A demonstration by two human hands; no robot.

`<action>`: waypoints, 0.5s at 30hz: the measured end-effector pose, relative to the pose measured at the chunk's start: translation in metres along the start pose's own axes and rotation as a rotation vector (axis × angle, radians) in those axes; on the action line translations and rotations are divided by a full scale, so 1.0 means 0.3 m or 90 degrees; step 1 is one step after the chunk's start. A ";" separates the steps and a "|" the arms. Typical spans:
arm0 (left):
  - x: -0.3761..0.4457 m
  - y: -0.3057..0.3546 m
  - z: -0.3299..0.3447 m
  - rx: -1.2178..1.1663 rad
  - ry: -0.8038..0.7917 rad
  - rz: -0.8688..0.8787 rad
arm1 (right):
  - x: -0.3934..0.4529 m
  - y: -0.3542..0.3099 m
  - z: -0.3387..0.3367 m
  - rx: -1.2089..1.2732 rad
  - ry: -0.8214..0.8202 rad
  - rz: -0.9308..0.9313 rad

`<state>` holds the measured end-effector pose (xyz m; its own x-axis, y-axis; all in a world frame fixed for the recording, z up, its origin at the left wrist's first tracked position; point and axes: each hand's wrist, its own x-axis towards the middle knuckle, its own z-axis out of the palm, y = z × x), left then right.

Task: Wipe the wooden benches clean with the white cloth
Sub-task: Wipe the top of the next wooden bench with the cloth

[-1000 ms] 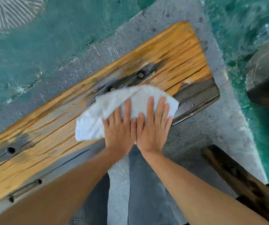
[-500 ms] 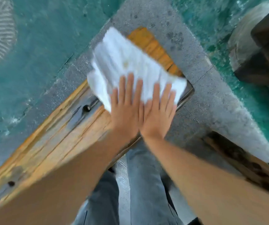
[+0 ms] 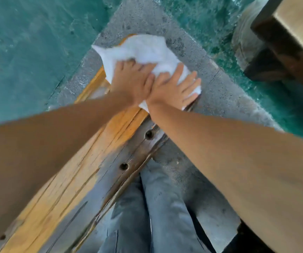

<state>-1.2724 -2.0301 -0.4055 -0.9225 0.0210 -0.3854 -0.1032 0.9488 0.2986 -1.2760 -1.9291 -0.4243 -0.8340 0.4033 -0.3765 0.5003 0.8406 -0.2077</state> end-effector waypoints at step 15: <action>-0.108 -0.138 -0.097 -0.026 -0.092 0.073 | 0.352 0.066 -0.248 0.019 -0.417 -0.129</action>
<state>-1.2490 -2.0793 -0.3799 -0.8663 0.1755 -0.4677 -0.0190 0.9240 0.3819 -1.3713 -1.8431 -0.4010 -0.6040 -0.0697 -0.7939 0.3633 0.8625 -0.3521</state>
